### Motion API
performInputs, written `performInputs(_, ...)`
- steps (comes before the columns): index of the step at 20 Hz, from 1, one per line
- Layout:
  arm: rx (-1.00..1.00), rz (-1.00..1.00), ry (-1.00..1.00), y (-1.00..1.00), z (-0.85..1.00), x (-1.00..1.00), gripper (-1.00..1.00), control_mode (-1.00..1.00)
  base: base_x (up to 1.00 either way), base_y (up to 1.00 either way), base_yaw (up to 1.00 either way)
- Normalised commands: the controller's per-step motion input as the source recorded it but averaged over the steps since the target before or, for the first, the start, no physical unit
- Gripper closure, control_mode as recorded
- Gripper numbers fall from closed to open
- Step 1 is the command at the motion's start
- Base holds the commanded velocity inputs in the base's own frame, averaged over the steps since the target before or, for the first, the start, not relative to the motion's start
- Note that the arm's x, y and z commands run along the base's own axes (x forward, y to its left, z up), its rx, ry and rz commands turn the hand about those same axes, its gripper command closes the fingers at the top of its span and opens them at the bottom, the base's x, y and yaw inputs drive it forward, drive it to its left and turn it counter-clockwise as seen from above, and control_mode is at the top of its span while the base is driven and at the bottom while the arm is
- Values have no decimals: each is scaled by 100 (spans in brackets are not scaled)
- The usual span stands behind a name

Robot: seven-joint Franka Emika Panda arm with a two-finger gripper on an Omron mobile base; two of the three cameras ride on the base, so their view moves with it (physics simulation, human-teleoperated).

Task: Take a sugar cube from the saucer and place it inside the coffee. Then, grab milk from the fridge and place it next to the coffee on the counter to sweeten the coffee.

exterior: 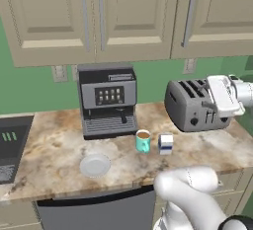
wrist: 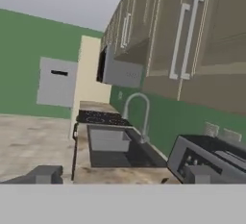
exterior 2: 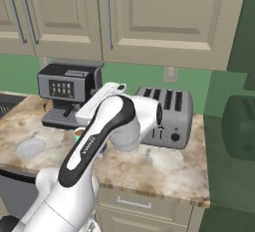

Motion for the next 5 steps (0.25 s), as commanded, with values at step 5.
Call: performInputs(5, -16, -12, -5, 16, 97, -48, -100, -100, 0, 0, 0)
